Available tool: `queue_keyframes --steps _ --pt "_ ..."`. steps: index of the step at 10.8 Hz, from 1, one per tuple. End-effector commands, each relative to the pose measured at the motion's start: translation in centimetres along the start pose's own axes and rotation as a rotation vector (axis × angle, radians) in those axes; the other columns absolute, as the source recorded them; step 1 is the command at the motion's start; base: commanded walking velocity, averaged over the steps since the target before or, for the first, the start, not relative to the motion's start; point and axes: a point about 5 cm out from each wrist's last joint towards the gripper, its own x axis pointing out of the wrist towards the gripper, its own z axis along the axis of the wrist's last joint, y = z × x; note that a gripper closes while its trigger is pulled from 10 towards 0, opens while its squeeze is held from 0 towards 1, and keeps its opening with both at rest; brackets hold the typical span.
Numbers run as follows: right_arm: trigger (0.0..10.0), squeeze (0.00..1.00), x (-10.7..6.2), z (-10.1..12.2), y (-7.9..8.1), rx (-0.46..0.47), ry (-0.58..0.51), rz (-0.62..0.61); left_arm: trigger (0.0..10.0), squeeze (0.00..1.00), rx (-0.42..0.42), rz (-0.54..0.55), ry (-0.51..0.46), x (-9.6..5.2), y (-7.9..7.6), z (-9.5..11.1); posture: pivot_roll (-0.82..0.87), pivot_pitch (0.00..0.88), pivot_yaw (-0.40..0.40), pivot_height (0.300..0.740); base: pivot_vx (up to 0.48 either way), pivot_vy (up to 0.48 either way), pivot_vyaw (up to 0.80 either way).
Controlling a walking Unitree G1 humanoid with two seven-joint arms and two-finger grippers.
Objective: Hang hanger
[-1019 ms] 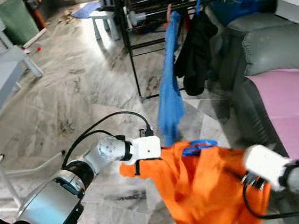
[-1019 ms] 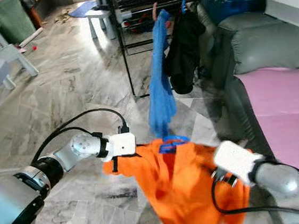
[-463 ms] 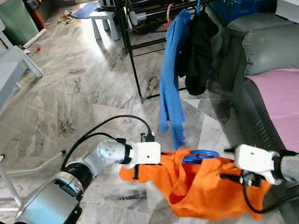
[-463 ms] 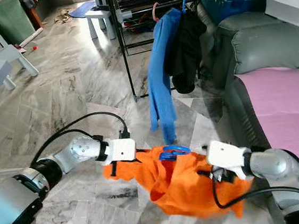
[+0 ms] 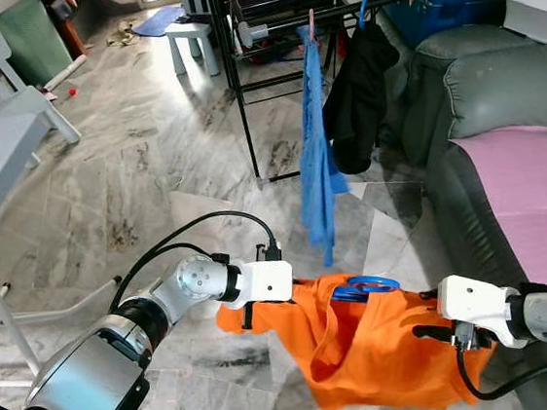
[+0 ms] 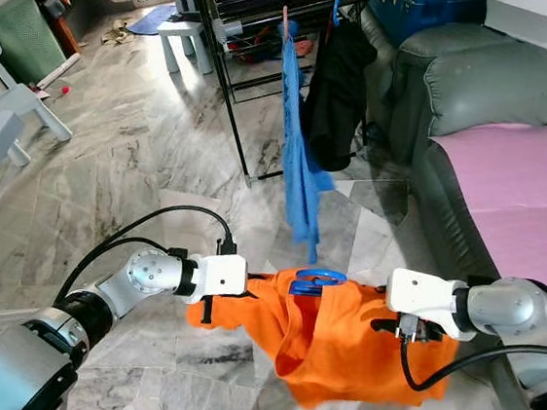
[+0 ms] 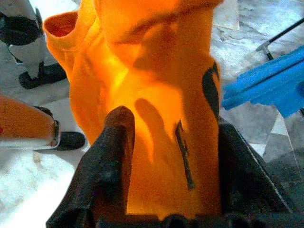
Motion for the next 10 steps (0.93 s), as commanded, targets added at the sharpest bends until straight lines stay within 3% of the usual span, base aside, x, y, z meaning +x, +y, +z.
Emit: queue_keyframes --steps 1,3,10 --pt "0.0 0.00 0.52 0.46 0.16 -0.012 -0.027 0.023 10.0 0.00 0.002 0.012 0.002 -0.33 -0.02 -0.29 -0.25 0.119 0.198 0.740 0.000 0.000 0.00" --pt "0.0 0.00 0.88 0.79 -0.28 -0.019 -0.052 -0.017 10.0 0.00 0.003 0.004 -0.003 -0.23 -0.15 -0.21 -0.24 0.128 0.194 0.740 0.000 0.000 0.00" --pt "0.0 0.00 0.74 0.10 0.47 -0.021 -0.024 0.037 10.0 0.00 -0.002 -0.006 0.026 -0.42 -0.66 -0.89 -0.24 0.131 0.193 0.740 0.000 0.000 0.00"
